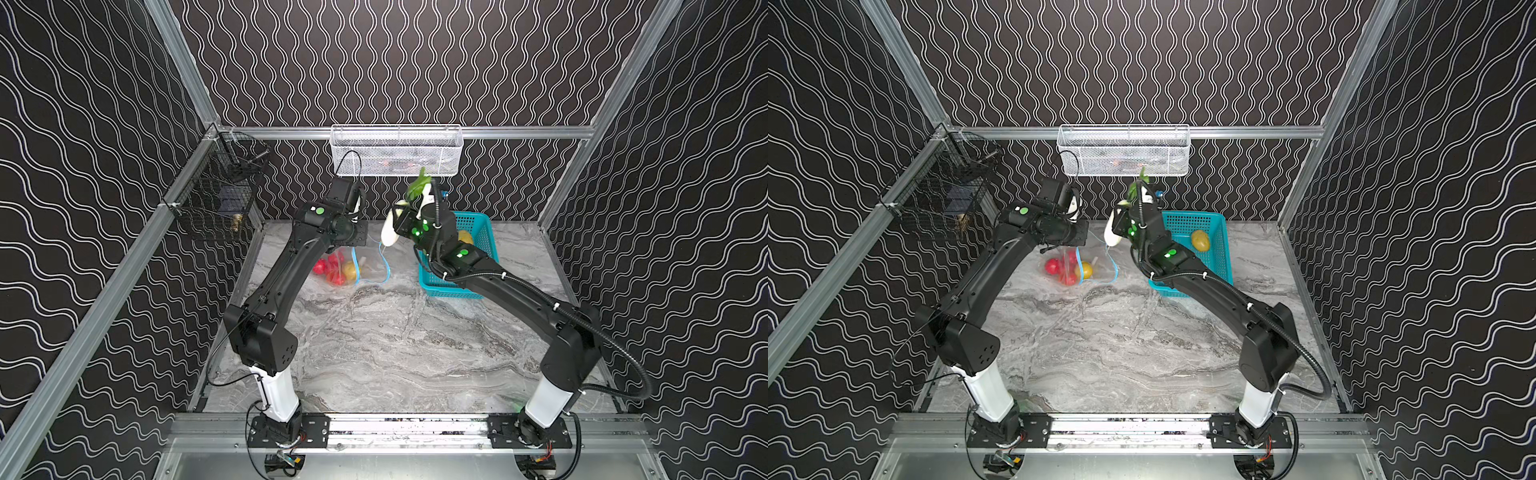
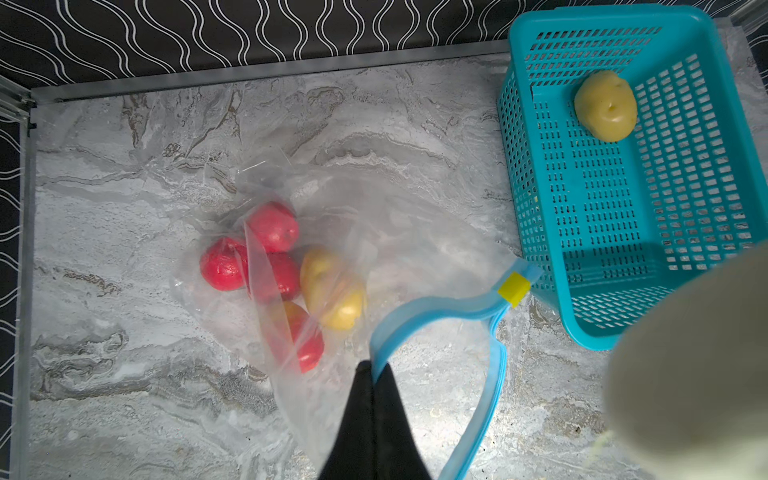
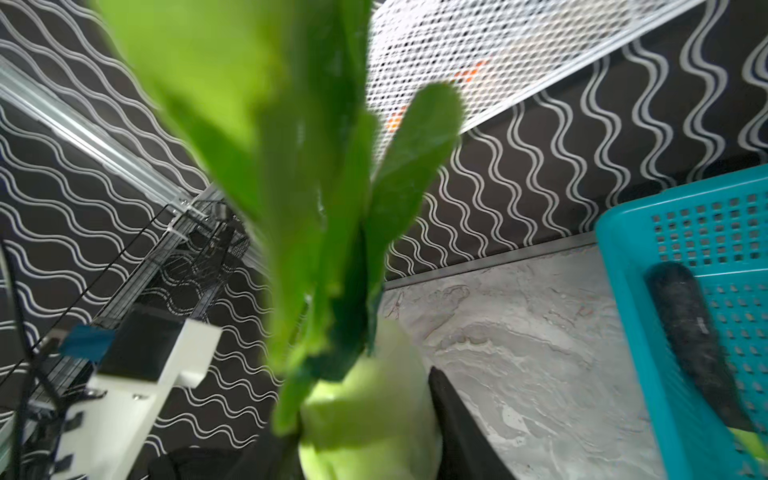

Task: Place the food in the zip-top bag and seal the zipper
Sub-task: 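Carry the radish with the right gripper over the open bag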

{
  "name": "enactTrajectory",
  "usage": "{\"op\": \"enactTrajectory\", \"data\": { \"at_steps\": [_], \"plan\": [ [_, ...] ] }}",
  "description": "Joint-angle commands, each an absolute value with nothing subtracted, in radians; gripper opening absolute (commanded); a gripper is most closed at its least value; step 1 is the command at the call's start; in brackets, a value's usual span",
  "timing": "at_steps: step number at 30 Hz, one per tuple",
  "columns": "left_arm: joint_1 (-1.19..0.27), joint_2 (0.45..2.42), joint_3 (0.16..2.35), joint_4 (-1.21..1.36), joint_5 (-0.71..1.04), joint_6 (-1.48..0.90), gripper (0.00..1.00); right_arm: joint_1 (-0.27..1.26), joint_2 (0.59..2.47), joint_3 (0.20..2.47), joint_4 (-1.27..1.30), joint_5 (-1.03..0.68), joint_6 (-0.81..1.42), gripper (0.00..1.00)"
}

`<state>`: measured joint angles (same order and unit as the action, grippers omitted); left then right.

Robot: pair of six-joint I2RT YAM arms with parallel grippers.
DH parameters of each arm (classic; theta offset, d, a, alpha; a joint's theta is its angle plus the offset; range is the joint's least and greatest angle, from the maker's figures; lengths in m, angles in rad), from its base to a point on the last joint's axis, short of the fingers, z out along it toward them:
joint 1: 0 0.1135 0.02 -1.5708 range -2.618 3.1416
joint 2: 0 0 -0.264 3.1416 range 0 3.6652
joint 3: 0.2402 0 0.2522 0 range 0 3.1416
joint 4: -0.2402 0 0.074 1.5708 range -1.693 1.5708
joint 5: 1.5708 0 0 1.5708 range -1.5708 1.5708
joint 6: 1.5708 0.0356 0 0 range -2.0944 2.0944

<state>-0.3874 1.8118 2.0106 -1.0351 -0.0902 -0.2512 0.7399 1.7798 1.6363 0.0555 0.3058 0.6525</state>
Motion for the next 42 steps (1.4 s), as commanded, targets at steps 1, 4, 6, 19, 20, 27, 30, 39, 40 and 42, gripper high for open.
{"op": "enactTrajectory", "data": {
  "at_steps": [1, 4, 6, 19, 20, 27, 30, 39, 40, 42],
  "plan": [
    [-0.385, 1.797, 2.018, -1.03, -0.104, -0.229, 0.0, 0.768, 1.81, 1.674, 0.122, 0.338, 0.617, 0.34],
    [-0.384, 1.8, 2.024, -1.032, -0.109, -0.224, 0.0, 0.795, 1.832, 1.685, 0.143, 0.361, 0.59, 0.34],
    [-0.385, 1.804, 2.03, -1.034, -0.108, -0.222, 0.0, 0.815, 1.84, 1.687, 0.151, 0.398, 0.562, 0.34],
    [-0.383, 1.795, 2.015, -1.038, -0.087, -0.221, 0.0, 0.888, 1.857, 1.63, 0.211, 0.486, 0.503, 0.34],
    [-0.383, 1.793, 2.009, -1.035, -0.087, -0.222, 0.0, 0.891, 1.856, 1.622, 0.215, 0.49, 0.503, 0.34],
    [-0.378, 1.795, 2.037, -1.038, -0.1, -0.219, 0.0, 0.912, 1.854, 1.576, 0.244, 0.511, 0.501, 0.34],
    [-0.378, 1.796, 2.036, -1.039, -0.101, -0.218, 0.0, 0.92, 1.852, 1.567, 0.254, 0.517, 0.494, 0.35],
    [-0.378, 1.792, 2.036, -1.038, -0.107, -0.215, 0.0, 0.94, 1.867, 1.567, 0.257, 0.521, 0.485, 0.35],
    [-0.378, 1.792, 2.035, -1.04, -0.107, -0.215, 0.0, 0.946, 1.869, 1.564, 0.261, 0.519, 0.483, 0.35],
    [-0.377, 1.79, 2.028, -1.036, -0.108, -0.216, 0.0, 0.955, 1.871, 1.558, 0.269, 0.52, 0.481, 0.35]
  ]
}}
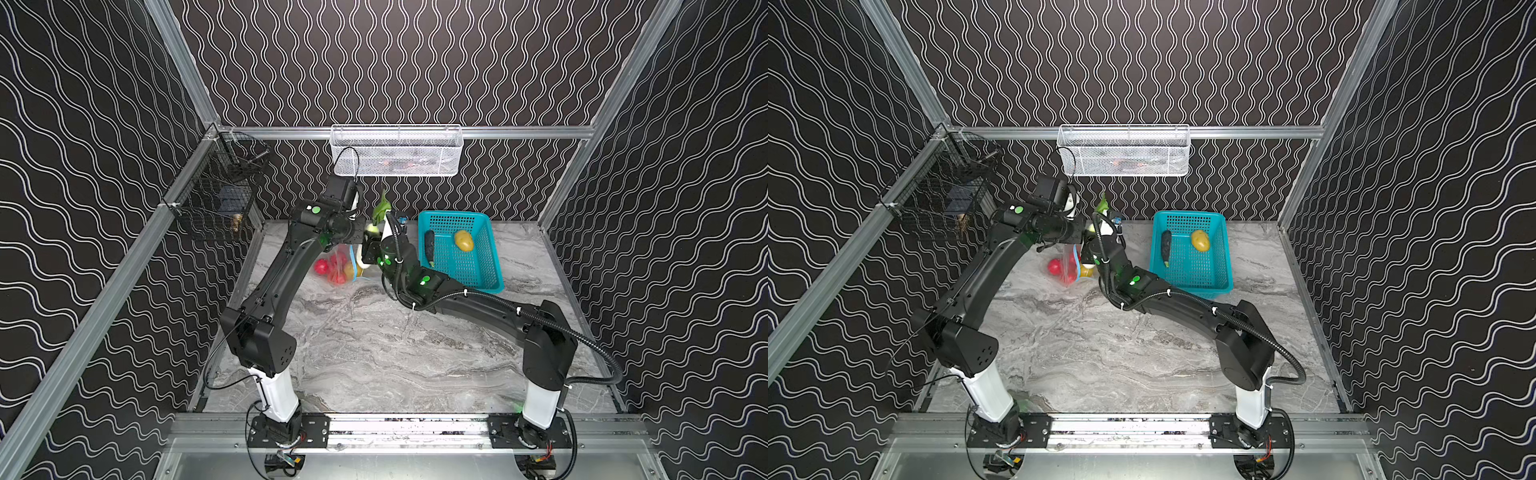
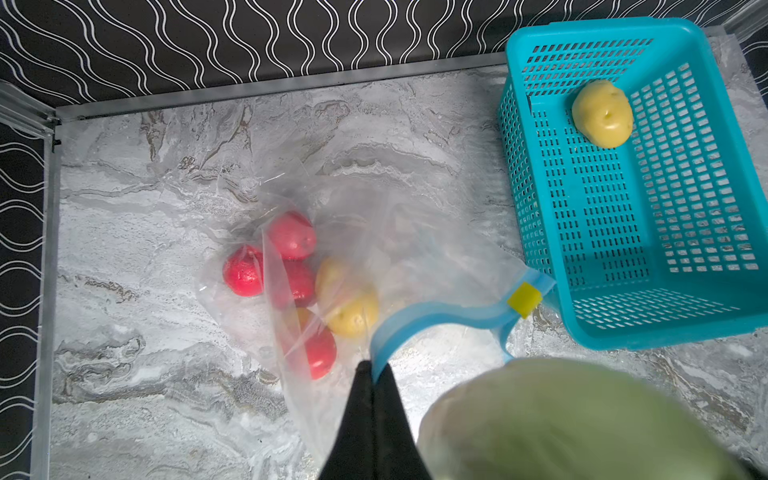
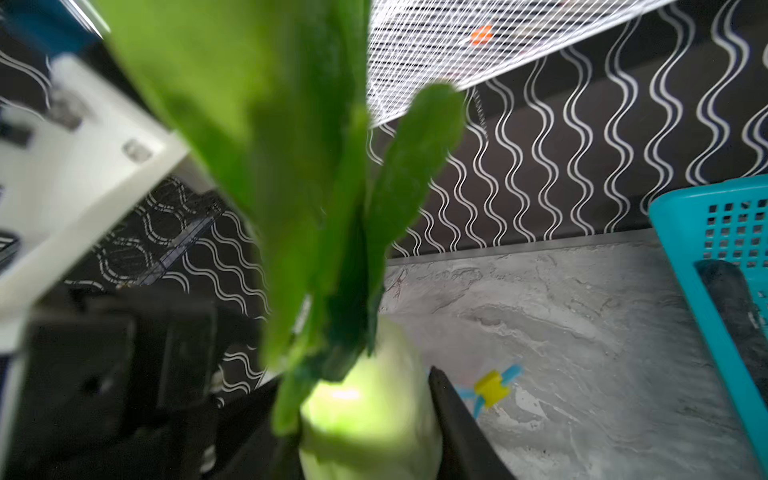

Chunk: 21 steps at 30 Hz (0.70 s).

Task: Place the food in the zip-top bag and seal the zipper
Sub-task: 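Carry the radish with the right gripper over the open bag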

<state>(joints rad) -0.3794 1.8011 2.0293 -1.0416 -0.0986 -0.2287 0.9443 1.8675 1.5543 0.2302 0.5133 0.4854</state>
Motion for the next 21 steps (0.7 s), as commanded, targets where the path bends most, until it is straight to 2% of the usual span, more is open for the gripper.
{"op": "enactTrajectory", "data": {
  "at_steps": [1, 13, 21],
  "plan": [
    [-0.378, 1.79, 2.028, -1.035, -0.107, -0.215, 0.0, 0.958, 1.877, 1.558, 0.272, 0.517, 0.476, 0.35],
    [-0.378, 1.783, 2.047, -1.039, -0.114, -0.204, 0.0, 0.988, 1.936, 1.57, 0.239, 0.519, 0.442, 0.35],
    [-0.377, 1.764, 2.046, -1.035, -0.13, -0.198, 0.0, 0.989, 1.997, 1.618, 0.185, 0.456, 0.41, 0.37]
  ]
}}
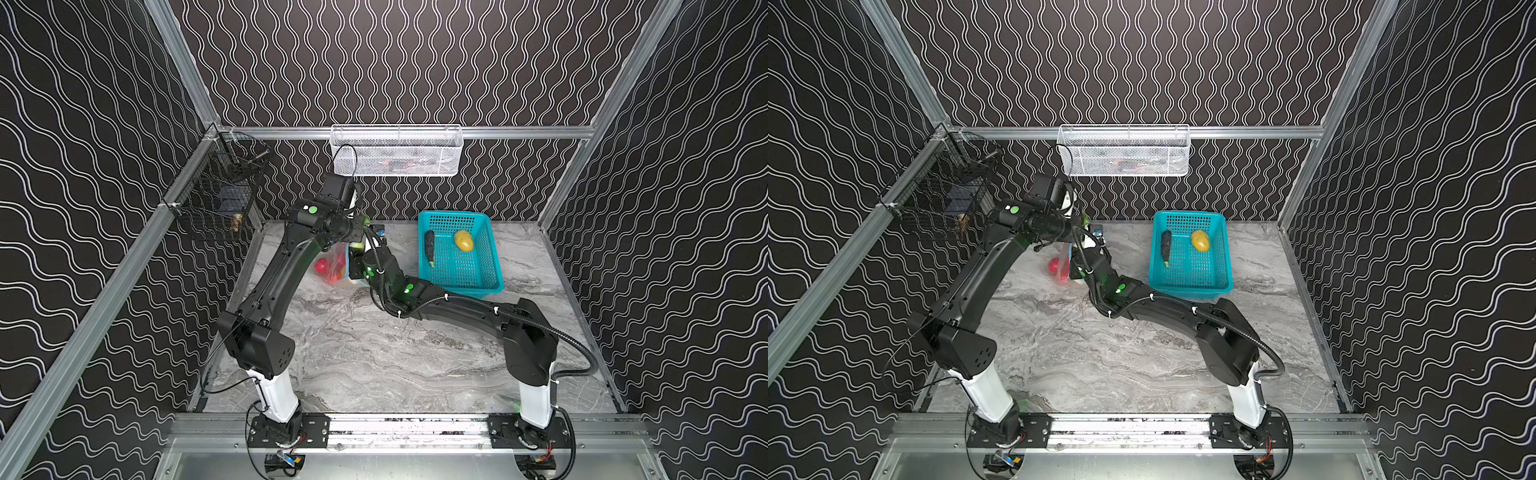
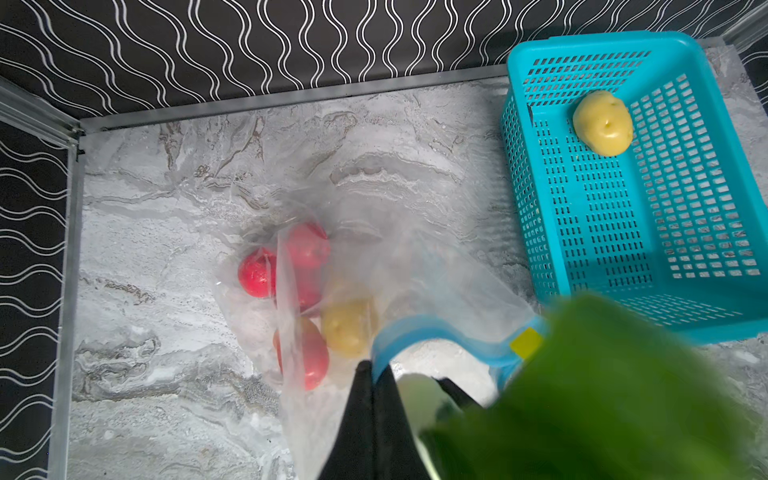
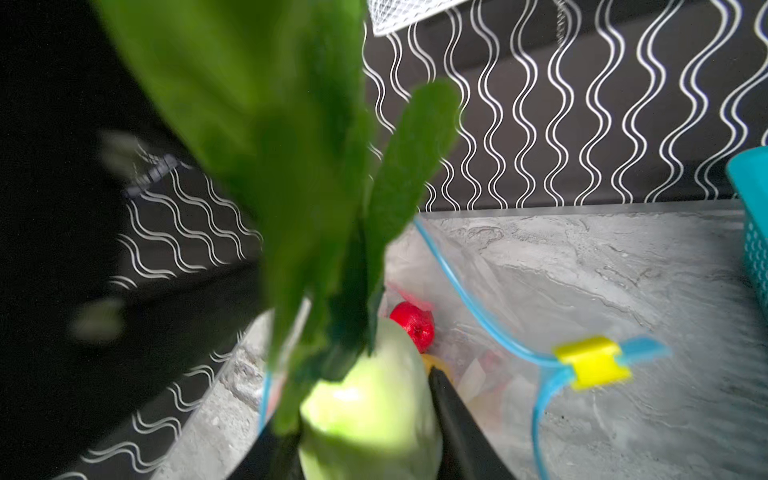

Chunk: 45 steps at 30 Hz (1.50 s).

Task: Place the food in the zip-top bag and seal the zipper
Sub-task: 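Carry the radish with the right gripper over the open bag, then lower the radish into the bag and open the right gripper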

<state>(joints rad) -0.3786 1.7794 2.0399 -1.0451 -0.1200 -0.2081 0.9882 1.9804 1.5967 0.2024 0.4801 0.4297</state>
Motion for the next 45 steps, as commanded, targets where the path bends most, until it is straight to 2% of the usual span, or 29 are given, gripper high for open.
{"op": "enactTrajectory", "data": {
  "at_steps": [1, 13, 29, 34, 39, 45],
  "plan": [
    [-0.376, 1.76, 2.046, -1.034, -0.132, -0.197, 0.0, 0.989, 2.006, 1.626, 0.175, 0.453, 0.407, 0.37],
    [-0.376, 1.735, 2.05, -1.032, -0.13, -0.192, 0.0, 0.973, 2.114, 1.746, 0.057, 0.393, 0.389, 0.38],
    [-0.375, 1.733, 2.062, -1.029, -0.09, -0.188, 0.0, 0.867, 2.316, 2.106, -0.355, 0.311, 0.526, 0.39],
    [-0.375, 1.743, 2.066, -1.029, -0.08, -0.187, 0.0, 0.865, 2.341, 2.185, -0.392, 0.249, 0.501, 0.5],
    [-0.375, 1.746, 2.047, -1.02, -0.074, -0.187, 0.0, 0.865, 2.26, 2.074, -0.268, 0.117, 0.477, 0.79],
    [-0.376, 1.758, 2.038, -1.016, -0.08, -0.186, 0.0, 0.865, 2.171, 1.991, -0.169, 0.035, 0.484, 0.89]
  ]
}}
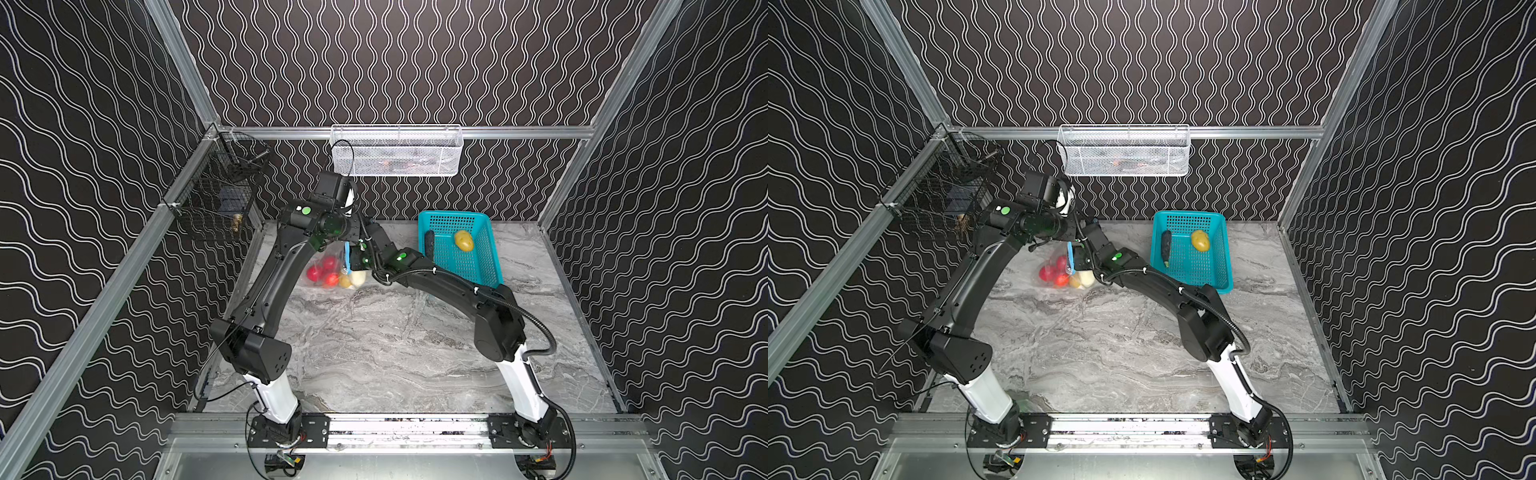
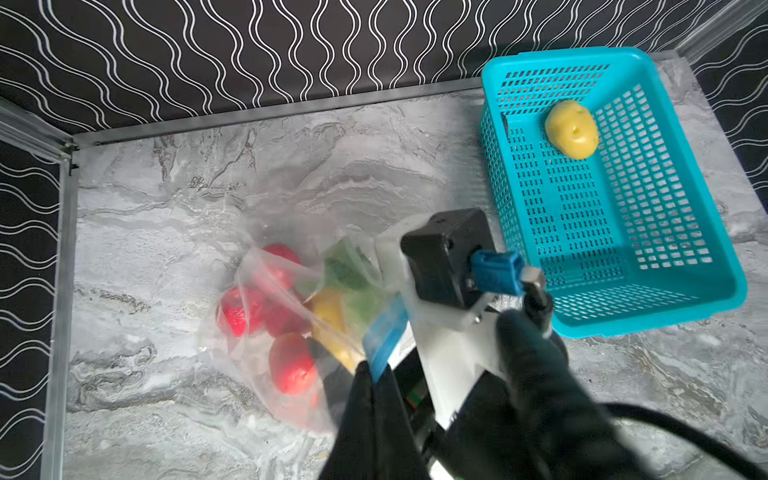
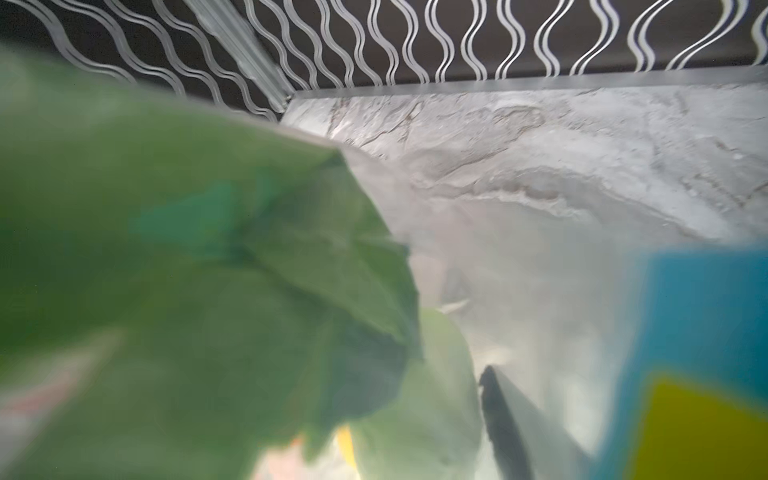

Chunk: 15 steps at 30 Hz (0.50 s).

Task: Place the food in the zip-top bag and seal the zipper
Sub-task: 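Lower the radish into the bag and open the right gripper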

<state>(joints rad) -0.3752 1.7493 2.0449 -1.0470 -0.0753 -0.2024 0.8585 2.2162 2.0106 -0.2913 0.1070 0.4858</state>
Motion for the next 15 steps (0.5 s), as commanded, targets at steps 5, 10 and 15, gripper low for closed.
{"op": "enactTrajectory", "data": {
  "at_steps": [5, 10, 15],
  "plan": [
    [-0.375, 1.762, 2.017, -1.006, -0.084, -0.184, 0.0, 0.858, 2.132, 1.954, -0.129, -0.008, 0.504, 0.91],
    [-0.374, 1.766, 2.001, -1.0, -0.093, -0.18, 0.0, 0.839, 2.131, 1.957, -0.147, -0.023, 0.556, 0.92],
    [-0.375, 1.764, 1.994, -0.996, -0.101, -0.178, 0.0, 0.827, 2.129, 1.942, -0.183, 0.044, 0.584, 0.89]
  ]
}}
